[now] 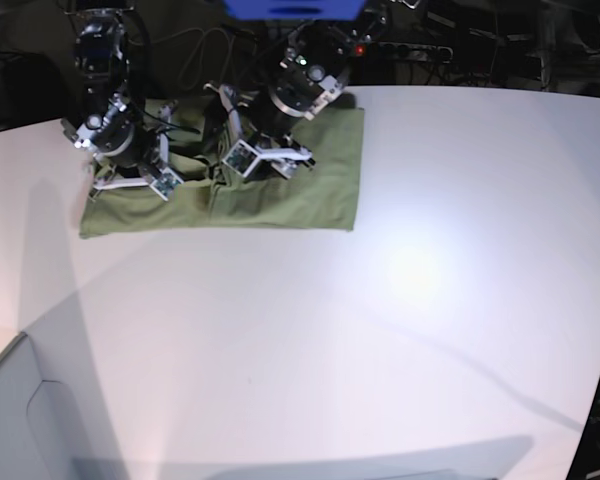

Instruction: Fold the T-shirt properly

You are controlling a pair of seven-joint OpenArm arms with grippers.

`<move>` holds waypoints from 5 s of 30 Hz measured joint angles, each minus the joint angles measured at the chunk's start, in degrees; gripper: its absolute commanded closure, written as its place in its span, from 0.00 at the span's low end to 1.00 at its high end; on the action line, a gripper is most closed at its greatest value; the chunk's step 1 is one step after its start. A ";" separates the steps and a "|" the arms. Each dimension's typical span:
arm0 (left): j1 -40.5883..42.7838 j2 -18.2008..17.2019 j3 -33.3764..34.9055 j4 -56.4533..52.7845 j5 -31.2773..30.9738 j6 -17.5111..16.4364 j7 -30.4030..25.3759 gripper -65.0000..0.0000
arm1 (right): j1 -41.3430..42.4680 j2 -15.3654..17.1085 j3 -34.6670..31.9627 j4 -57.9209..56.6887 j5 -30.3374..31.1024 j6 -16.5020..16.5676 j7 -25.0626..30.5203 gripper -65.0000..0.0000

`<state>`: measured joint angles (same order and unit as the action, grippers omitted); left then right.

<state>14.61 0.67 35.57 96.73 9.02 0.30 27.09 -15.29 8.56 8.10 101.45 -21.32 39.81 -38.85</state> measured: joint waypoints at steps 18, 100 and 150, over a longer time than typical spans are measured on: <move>7.32 -3.34 -17.27 16.37 0.00 -0.02 0.15 0.31 | -3.93 -0.22 10.69 11.61 -0.11 0.02 -0.24 0.42; 1.44 -4.81 -31.21 -2.97 -18.86 -0.09 -2.25 0.31 | 5.09 -12.33 -18.71 7.89 -0.02 0.33 0.22 1.00; 12.72 -4.66 -46.49 12.94 -18.93 0.09 0.37 0.31 | 10.75 -12.37 -10.78 4.90 -0.37 0.33 4.15 0.42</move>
<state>27.33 -3.99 -10.92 109.67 -9.91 0.38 27.46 -4.54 -3.81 -2.68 106.34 -21.69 40.14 -34.70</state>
